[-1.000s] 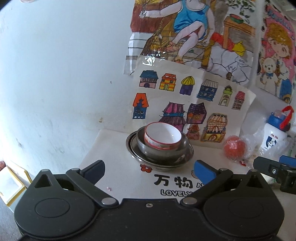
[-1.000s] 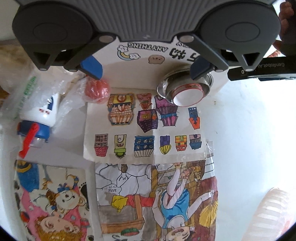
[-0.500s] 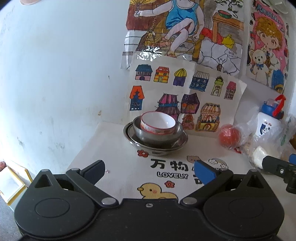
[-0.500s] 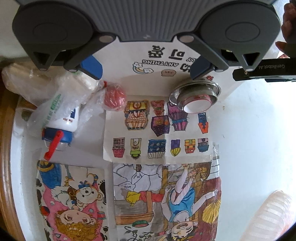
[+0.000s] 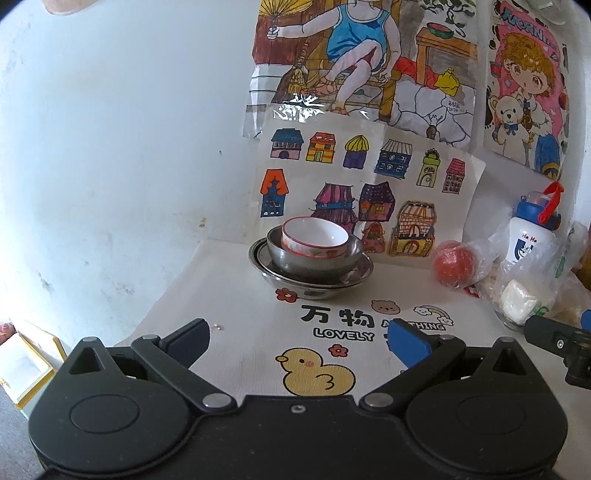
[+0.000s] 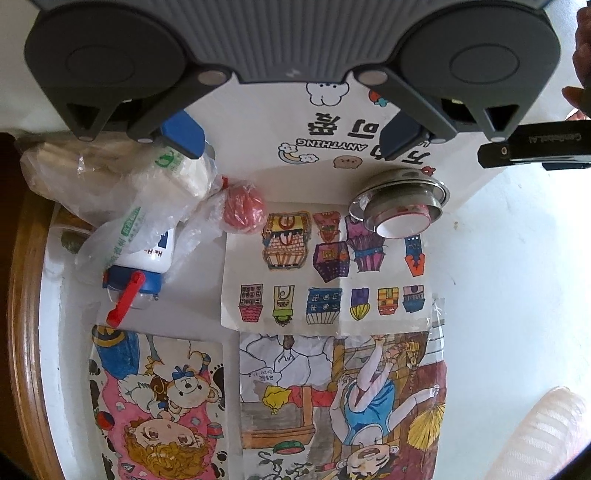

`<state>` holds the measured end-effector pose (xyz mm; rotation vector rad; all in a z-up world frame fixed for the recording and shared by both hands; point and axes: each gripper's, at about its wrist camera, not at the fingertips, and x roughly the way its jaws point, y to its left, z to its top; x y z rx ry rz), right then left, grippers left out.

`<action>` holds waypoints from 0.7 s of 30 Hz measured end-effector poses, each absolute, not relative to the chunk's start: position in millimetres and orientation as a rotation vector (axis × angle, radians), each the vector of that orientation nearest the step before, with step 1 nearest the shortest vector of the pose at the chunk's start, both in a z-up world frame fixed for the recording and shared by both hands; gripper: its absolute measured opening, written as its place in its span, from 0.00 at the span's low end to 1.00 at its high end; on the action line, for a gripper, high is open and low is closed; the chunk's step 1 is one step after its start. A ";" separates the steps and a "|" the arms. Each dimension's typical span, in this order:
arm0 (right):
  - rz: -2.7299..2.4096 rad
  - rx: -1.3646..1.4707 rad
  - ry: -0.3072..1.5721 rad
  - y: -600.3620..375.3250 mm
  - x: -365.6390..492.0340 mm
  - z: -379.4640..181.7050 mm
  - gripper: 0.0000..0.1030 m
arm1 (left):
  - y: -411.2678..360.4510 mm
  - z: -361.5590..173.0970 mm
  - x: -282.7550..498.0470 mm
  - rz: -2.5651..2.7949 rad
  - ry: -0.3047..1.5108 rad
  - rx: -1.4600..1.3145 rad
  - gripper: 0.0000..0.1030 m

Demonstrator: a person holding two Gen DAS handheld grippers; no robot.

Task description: Organize plates and bowls

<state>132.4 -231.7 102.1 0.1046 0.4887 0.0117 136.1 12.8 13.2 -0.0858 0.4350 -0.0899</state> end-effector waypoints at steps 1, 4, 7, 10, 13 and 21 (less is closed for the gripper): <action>0.010 0.106 0.489 -232.1 131.9 101.4 1.00 | 13.1 12.8 134.8 -0.089 0.433 -0.085 0.99; 0.002 0.112 0.496 -233.2 130.1 98.8 1.00 | 14.8 11.2 132.1 -0.084 0.433 -0.086 0.99; -0.004 0.115 0.504 -234.1 128.6 96.9 1.00 | 16.7 10.4 129.0 -0.079 0.433 -0.089 0.99; -0.010 0.118 0.506 -235.0 126.6 95.7 1.00 | 17.5 9.7 126.0 -0.074 0.427 -0.085 0.99; -0.013 0.124 0.507 -236.2 124.9 94.6 1.00 | 17.2 8.6 123.2 -0.068 0.426 -0.077 0.99; -0.022 0.127 0.516 -237.6 124.6 92.1 1.00 | 17.0 4.5 120.1 -0.061 0.426 -0.056 0.99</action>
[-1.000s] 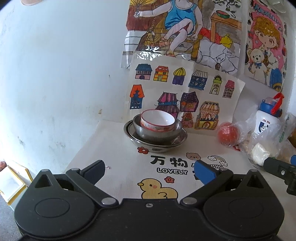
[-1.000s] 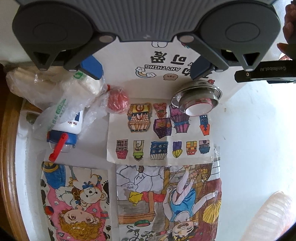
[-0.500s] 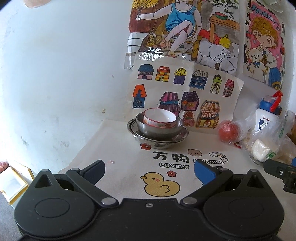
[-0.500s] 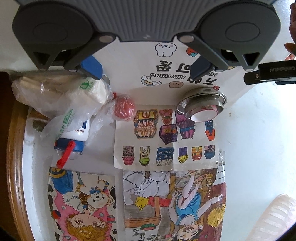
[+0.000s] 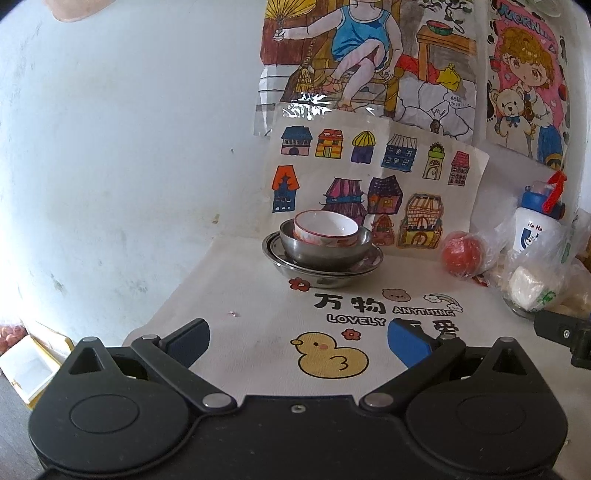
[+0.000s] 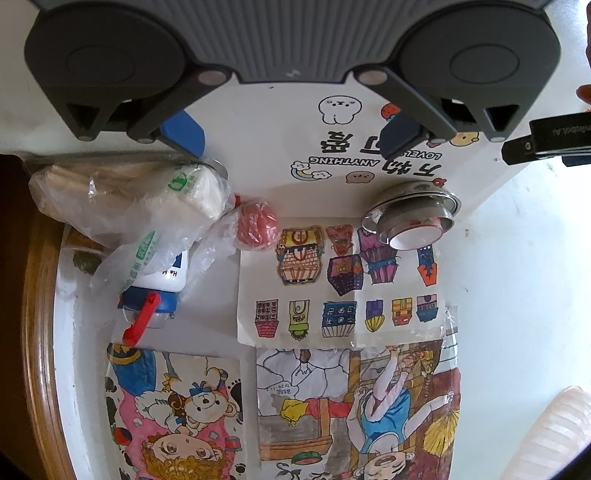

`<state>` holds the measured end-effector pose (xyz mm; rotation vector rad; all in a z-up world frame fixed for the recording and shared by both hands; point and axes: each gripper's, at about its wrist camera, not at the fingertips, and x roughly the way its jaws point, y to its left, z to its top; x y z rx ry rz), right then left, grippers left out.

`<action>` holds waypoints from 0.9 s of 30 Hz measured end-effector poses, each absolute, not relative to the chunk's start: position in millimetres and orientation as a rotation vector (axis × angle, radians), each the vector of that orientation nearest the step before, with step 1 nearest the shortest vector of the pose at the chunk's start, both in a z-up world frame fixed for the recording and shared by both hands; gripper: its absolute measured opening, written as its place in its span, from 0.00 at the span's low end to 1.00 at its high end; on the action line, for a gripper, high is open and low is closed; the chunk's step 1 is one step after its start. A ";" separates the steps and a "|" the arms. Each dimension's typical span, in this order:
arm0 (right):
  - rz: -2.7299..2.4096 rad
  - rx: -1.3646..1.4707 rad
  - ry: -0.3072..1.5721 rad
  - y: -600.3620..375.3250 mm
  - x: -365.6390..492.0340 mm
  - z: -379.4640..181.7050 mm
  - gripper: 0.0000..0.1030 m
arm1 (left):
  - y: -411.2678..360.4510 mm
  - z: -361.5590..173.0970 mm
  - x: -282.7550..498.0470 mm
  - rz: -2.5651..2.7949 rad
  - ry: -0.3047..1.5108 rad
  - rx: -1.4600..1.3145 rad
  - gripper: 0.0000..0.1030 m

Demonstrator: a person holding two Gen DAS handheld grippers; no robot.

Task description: Organize plates and bowls

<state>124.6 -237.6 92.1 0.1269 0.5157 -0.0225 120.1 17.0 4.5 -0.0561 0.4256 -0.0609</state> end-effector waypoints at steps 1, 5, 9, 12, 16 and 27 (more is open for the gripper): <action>-0.023 0.128 0.517 -237.8 124.8 91.8 1.00 | 17.1 4.5 120.0 -0.062 0.425 -0.053 0.99; -0.025 0.129 0.518 -237.9 124.9 91.4 1.00 | 16.9 4.5 120.0 -0.063 0.426 -0.051 0.99; -0.023 0.122 0.518 -237.8 125.3 92.0 1.00 | 16.5 4.7 120.0 -0.062 0.425 -0.053 0.99; -0.025 0.122 0.516 -238.6 125.3 92.3 1.00 | 16.4 4.7 120.0 -0.062 0.426 -0.055 0.99; -0.026 0.123 0.512 -239.5 125.0 92.6 1.00 | 16.6 4.7 120.1 -0.062 0.426 -0.060 0.99; -0.029 0.120 0.509 -240.5 124.5 93.2 1.00 | 15.9 4.9 119.1 -0.060 0.423 -0.065 0.99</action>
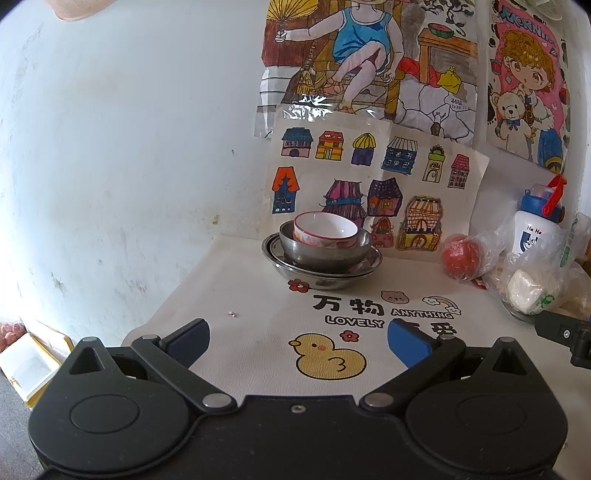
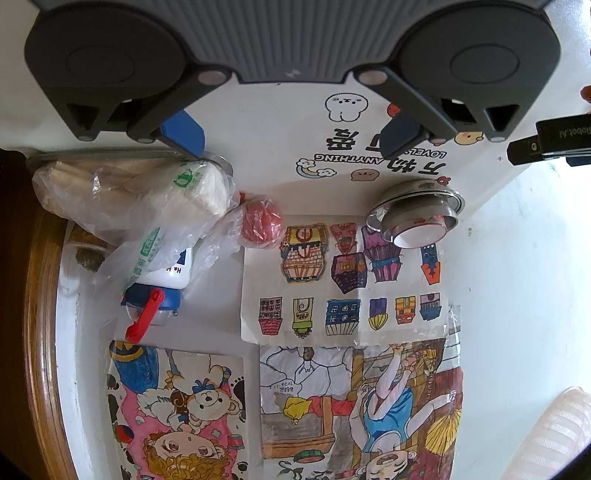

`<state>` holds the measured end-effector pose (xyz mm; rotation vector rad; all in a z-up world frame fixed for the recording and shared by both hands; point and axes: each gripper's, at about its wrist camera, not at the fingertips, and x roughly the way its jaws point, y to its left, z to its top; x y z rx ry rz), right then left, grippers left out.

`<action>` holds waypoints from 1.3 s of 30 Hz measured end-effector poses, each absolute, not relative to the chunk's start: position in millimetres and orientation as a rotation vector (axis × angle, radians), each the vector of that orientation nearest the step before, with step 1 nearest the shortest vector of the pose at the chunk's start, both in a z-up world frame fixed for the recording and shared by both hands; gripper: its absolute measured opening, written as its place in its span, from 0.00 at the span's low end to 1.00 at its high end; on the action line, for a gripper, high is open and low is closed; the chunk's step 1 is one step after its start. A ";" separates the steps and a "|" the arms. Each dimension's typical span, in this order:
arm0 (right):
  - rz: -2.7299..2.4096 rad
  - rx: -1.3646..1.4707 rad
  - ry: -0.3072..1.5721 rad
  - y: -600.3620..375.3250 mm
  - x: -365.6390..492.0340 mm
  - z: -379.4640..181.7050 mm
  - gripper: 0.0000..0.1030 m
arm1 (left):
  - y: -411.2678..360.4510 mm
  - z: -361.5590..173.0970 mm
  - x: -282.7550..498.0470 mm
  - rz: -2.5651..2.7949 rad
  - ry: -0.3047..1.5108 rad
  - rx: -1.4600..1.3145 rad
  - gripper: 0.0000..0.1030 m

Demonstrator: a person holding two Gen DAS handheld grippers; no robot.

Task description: Organize plates and bowls

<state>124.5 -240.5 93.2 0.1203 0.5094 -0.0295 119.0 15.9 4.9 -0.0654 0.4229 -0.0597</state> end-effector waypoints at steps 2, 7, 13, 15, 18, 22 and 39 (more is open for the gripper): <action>-0.028 0.119 0.510 -240.4 124.8 93.4 1.00 | 15.8 5.0 119.1 -0.059 0.423 -0.067 0.99; -0.028 0.118 0.511 -239.8 125.1 93.2 1.00 | 16.2 5.2 118.9 -0.057 0.422 -0.068 0.99; -0.027 0.119 0.510 -239.9 125.0 92.9 1.00 | 17.1 5.0 119.3 -0.056 0.422 -0.068 0.99; -0.027 0.118 0.511 -240.0 125.3 93.0 1.00 | 17.3 5.1 119.4 -0.055 0.423 -0.069 0.99; -0.028 0.118 0.510 -240.2 125.1 93.3 1.00 | 17.1 4.8 119.5 -0.055 0.424 -0.068 0.99; -0.028 0.119 0.510 -240.4 125.3 93.5 1.00 | 16.7 4.6 119.2 -0.054 0.425 -0.068 0.99; -0.031 0.116 0.509 -239.2 124.7 93.7 1.00 | 13.3 1.5 121.8 -0.071 0.460 -0.048 0.99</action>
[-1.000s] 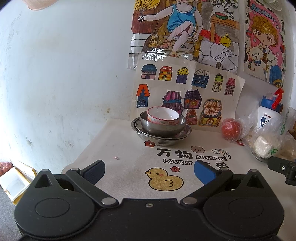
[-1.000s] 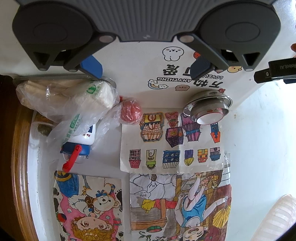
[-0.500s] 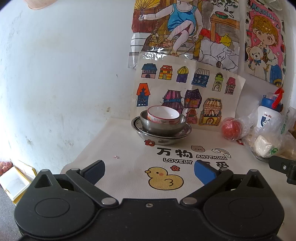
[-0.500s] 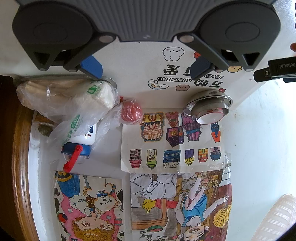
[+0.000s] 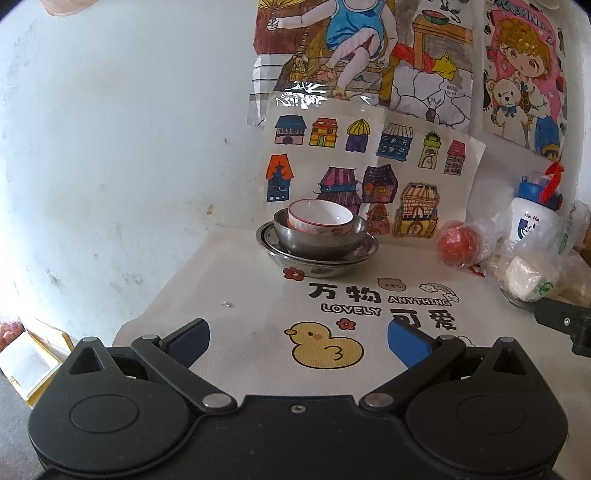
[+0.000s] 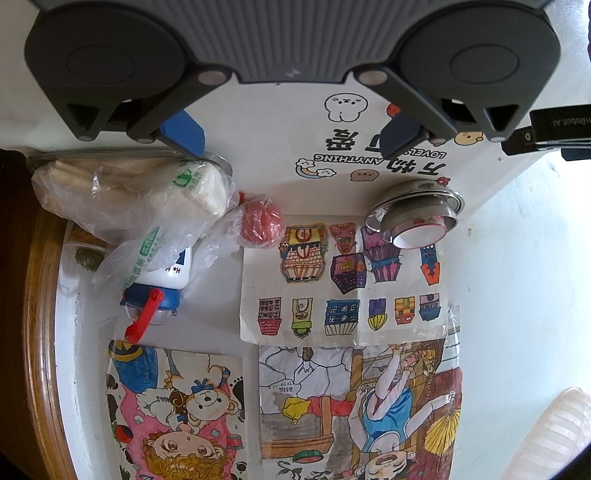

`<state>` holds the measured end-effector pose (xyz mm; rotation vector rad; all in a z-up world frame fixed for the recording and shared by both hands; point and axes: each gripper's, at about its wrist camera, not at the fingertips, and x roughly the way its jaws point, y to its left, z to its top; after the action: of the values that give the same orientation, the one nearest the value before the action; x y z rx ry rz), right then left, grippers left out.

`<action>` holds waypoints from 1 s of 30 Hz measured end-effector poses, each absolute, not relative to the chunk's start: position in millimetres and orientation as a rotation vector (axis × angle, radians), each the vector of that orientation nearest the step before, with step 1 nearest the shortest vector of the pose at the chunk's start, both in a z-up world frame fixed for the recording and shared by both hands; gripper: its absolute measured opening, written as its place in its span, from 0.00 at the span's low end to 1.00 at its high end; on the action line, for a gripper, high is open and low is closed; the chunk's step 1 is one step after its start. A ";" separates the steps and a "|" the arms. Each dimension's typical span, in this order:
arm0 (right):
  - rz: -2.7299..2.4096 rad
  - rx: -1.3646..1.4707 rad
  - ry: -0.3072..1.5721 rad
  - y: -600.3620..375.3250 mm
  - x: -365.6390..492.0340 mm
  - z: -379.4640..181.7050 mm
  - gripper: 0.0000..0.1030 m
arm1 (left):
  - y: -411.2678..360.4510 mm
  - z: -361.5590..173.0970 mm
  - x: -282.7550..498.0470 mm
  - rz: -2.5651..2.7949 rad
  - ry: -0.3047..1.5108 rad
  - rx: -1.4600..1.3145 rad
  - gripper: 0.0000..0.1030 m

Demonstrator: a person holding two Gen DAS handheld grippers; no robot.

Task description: Organize plates and bowls

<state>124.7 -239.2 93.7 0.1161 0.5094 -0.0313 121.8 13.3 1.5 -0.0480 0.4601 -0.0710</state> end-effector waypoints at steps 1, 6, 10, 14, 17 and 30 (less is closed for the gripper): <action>-0.031 0.116 0.509 -239.1 124.9 93.7 1.00 | 12.4 1.6 121.9 -0.068 0.459 -0.042 0.99; -0.030 0.117 0.510 -239.4 125.1 93.2 1.00 | 10.2 2.8 121.5 -0.062 0.449 -0.024 0.99; -0.029 0.115 0.511 -239.3 125.4 93.2 1.00 | 8.8 3.4 121.0 -0.066 0.447 -0.019 0.99; -0.030 0.115 0.512 -239.2 125.8 93.1 1.00 | 9.5 2.8 121.6 -0.077 0.457 -0.027 0.99; -0.031 0.114 0.512 -239.3 126.2 93.1 1.00 | 11.0 1.4 123.3 -0.090 0.470 -0.038 0.99; -0.027 0.111 0.516 -237.5 126.0 91.9 1.00 | 11.5 -0.3 123.8 -0.083 0.475 -0.043 0.99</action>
<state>126.0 -237.5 91.9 0.1112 0.5161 -0.0270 123.8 11.5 -0.3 -0.0426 0.4745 -0.0830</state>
